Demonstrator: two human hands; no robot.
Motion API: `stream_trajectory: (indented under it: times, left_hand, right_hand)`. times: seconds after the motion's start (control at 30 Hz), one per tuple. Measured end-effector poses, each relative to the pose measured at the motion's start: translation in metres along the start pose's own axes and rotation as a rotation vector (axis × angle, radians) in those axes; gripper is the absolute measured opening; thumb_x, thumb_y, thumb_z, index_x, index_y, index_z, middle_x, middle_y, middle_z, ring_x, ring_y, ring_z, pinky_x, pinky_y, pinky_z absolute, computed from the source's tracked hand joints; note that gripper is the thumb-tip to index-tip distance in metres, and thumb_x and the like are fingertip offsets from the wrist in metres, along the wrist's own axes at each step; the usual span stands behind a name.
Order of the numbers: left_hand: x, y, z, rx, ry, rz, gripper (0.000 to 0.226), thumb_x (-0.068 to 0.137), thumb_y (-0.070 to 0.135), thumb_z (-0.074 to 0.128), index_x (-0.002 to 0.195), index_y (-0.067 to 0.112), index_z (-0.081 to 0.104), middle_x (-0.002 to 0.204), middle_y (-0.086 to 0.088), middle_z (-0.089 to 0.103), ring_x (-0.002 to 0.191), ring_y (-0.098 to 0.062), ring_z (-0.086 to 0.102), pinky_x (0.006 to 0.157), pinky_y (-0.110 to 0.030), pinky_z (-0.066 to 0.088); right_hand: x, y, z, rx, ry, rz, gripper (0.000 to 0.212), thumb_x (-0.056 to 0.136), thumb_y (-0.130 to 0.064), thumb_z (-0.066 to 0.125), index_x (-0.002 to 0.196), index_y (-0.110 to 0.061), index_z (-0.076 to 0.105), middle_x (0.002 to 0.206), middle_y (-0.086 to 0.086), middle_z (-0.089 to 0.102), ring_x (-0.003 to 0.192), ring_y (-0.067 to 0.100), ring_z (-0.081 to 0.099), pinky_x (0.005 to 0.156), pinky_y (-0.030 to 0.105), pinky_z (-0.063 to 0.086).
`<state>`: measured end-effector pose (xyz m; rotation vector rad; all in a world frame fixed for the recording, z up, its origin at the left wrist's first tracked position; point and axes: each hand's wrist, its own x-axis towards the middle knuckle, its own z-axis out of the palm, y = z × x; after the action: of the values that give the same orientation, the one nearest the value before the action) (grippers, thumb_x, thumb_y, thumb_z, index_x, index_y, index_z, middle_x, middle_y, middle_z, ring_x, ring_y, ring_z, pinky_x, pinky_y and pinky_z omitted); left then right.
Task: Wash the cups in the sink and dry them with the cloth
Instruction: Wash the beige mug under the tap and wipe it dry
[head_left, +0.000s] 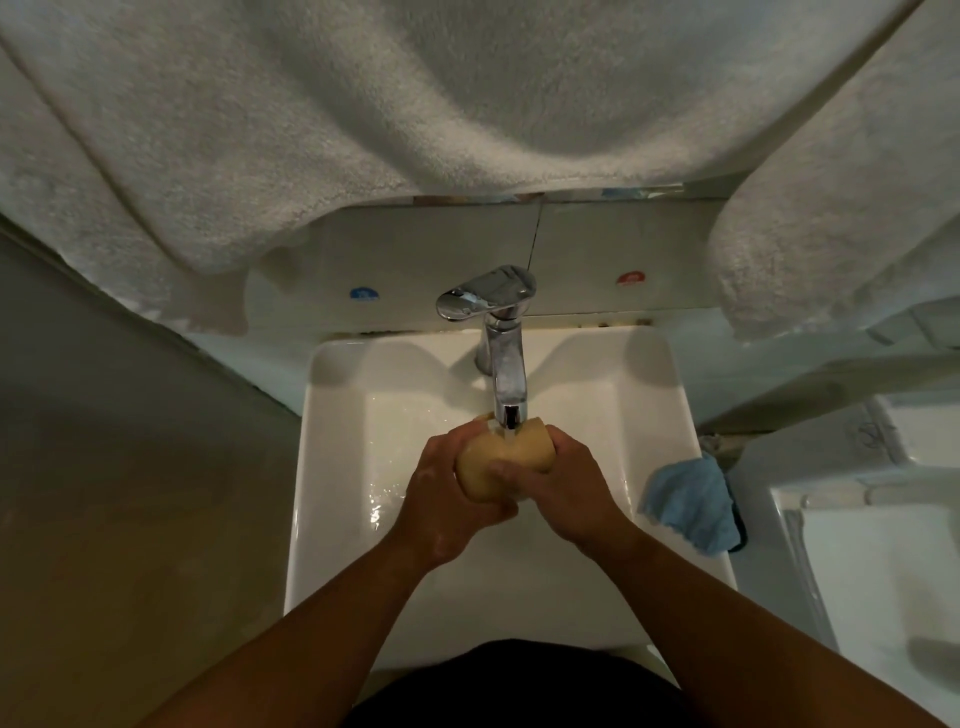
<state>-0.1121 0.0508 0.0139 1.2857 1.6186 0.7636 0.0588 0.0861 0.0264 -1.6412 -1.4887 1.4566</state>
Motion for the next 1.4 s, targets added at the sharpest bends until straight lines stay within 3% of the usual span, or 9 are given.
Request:
stream_trajectory:
  times: [0.2, 0.4, 0.53, 0.73, 0.8, 0.97, 1.1, 1.23, 1.4]
  left_hand:
    - [0.004, -0.001, -0.012, -0.188, -0.067, -0.065, 0.075, 0.061, 0.049, 0.092, 0.127, 0.045, 0.056, 0.136, 0.011, 0.054, 0.115, -0.016, 0.060, 0.087, -0.038, 0.061]
    - [0.004, -0.003, -0.008, -0.076, 0.016, -0.025, 0.083, 0.056, 0.039, 0.097, 0.126, 0.037, 0.052, 0.132, 0.010, 0.049, 0.112, -0.013, 0.056, 0.087, -0.034, 0.059]
    - [0.005, 0.000, -0.010, -0.186, -0.049, -0.081, 0.079, 0.057, 0.044, 0.094, 0.124, 0.041, 0.052, 0.130, 0.010, 0.054, 0.110, -0.020, 0.062, 0.082, -0.037, 0.062]
    - [0.002, 0.003, -0.010, -0.293, -0.069, -0.130, 0.076, 0.053, 0.044, 0.093, 0.118, 0.044, 0.054, 0.120, 0.007, 0.062, 0.102, -0.022, 0.067, 0.079, -0.037, 0.062]
    - [0.002, 0.005, -0.012, -0.302, -0.079, -0.145, 0.070, 0.059, 0.040, 0.093, 0.119, 0.043, 0.056, 0.122, 0.006, 0.061, 0.104, -0.021, 0.067, 0.079, -0.043, 0.063]
    - [0.008, 0.015, -0.015, -0.468, -0.075, -0.267, 0.024, 0.097, 0.034, 0.066, 0.120, 0.037, 0.070, 0.129, 0.002, 0.062, 0.110, -0.020, 0.066, 0.076, -0.044, 0.064]
    - [0.013, 0.014, -0.013, -0.369, 0.000, -0.244, 0.025, 0.094, 0.044, 0.067, 0.118, 0.047, 0.071, 0.127, 0.005, 0.066, 0.110, -0.017, 0.066, 0.082, -0.045, 0.063]
    - [0.014, 0.008, -0.013, -0.303, -0.082, -0.149, 0.061, 0.070, 0.026, 0.092, 0.119, 0.050, 0.065, 0.128, 0.013, 0.059, 0.107, -0.013, 0.065, 0.082, -0.039, 0.063]
    - [0.022, 0.012, -0.012, -0.325, 0.062, -0.213, 0.025, 0.084, 0.050, 0.076, 0.107, 0.057, 0.071, 0.121, 0.009, 0.069, 0.107, -0.016, 0.068, 0.088, -0.051, 0.060]
  right_hand:
    - [-0.004, 0.000, 0.001, 0.002, 0.098, -0.020, 0.014, 0.102, -0.040, 0.054, 0.107, -0.030, 0.062, 0.097, -0.012, 0.066, 0.090, 0.008, 0.063, 0.074, 0.023, 0.050]
    - [-0.003, -0.013, 0.003, -0.135, 0.041, 0.018, 0.042, 0.082, -0.041, 0.079, 0.106, -0.026, 0.048, 0.089, -0.015, 0.054, 0.079, 0.008, 0.058, 0.064, 0.019, 0.046]
    - [0.006, -0.004, 0.001, 0.010, 0.107, 0.030, 0.037, 0.094, -0.060, 0.051, 0.097, -0.024, 0.061, 0.094, -0.001, 0.065, 0.089, 0.021, 0.067, 0.074, 0.049, 0.062]
    - [0.005, -0.007, 0.003, -0.151, 0.067, 0.024, 0.037, 0.079, -0.048, 0.079, 0.100, -0.025, 0.059, 0.088, -0.011, 0.062, 0.079, 0.009, 0.062, 0.068, 0.028, 0.054]
    - [0.008, -0.005, 0.004, -0.097, 0.097, 0.054, 0.023, 0.091, -0.052, 0.065, 0.090, -0.029, 0.061, 0.087, -0.006, 0.065, 0.082, 0.015, 0.065, 0.074, 0.041, 0.060]
    - [0.005, -0.009, 0.001, 0.029, 0.135, 0.081, 0.038, 0.101, -0.049, 0.051, 0.085, -0.018, 0.068, 0.087, 0.009, 0.067, 0.086, 0.031, 0.067, 0.069, 0.055, 0.060]
    - [0.002, -0.005, 0.005, 0.045, 0.132, 0.063, 0.052, 0.090, -0.067, 0.049, 0.087, -0.018, 0.066, 0.087, 0.009, 0.066, 0.088, 0.033, 0.066, 0.071, 0.058, 0.059]
    - [0.003, -0.006, 0.002, 0.065, 0.137, 0.060, 0.052, 0.089, -0.068, 0.049, 0.090, -0.019, 0.066, 0.088, 0.007, 0.067, 0.087, 0.030, 0.068, 0.074, 0.057, 0.059]
    - [0.001, -0.004, 0.003, 0.129, 0.116, 0.040, 0.062, 0.087, -0.073, 0.051, 0.091, -0.014, 0.067, 0.089, 0.013, 0.067, 0.089, 0.034, 0.067, 0.073, 0.059, 0.058]
